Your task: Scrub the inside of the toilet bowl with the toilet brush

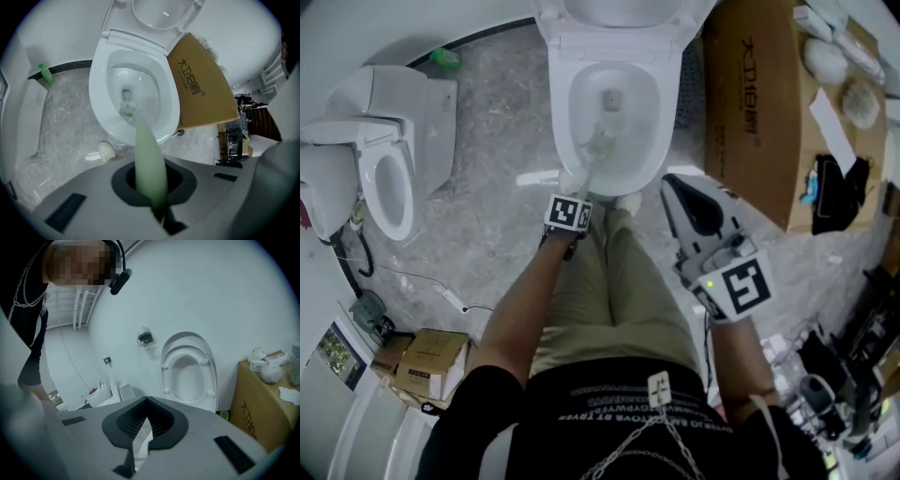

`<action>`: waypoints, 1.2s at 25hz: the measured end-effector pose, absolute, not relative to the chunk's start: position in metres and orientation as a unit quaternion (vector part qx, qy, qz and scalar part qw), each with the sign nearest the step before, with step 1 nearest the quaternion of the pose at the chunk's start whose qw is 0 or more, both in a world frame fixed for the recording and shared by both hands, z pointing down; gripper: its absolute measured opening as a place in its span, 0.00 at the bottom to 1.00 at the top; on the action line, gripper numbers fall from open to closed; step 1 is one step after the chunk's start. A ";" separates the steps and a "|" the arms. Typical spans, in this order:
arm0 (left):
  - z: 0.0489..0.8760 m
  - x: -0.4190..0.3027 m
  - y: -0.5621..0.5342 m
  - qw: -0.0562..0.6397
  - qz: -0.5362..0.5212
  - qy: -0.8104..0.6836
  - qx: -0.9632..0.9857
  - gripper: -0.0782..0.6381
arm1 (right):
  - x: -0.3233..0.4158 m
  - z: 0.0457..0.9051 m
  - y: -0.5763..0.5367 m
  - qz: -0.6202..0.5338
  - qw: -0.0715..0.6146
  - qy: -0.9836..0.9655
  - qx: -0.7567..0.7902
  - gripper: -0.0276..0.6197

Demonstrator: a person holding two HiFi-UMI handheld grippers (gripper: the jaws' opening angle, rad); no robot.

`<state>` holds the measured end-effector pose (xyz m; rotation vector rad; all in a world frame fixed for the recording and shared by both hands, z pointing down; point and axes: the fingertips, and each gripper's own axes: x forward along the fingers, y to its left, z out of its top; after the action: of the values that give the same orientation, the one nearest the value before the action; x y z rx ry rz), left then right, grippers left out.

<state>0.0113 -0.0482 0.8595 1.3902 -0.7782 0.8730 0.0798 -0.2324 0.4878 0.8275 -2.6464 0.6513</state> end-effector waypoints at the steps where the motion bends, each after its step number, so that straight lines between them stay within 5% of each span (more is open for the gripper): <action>1: 0.860 0.007 -0.052 0.610 0.381 -0.346 0.603 0.11 | 0.079 0.489 -0.233 0.228 0.147 -0.919 0.288 0.05; 30: 0.882 -0.051 -0.162 0.525 0.415 -0.414 0.617 0.11 | 0.070 0.514 -0.255 0.256 0.157 -0.900 0.317 0.05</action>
<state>-0.0513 -0.1617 0.8818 1.4763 -0.9902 0.9937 0.0697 -0.2550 0.5141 0.9075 -2.5757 0.7317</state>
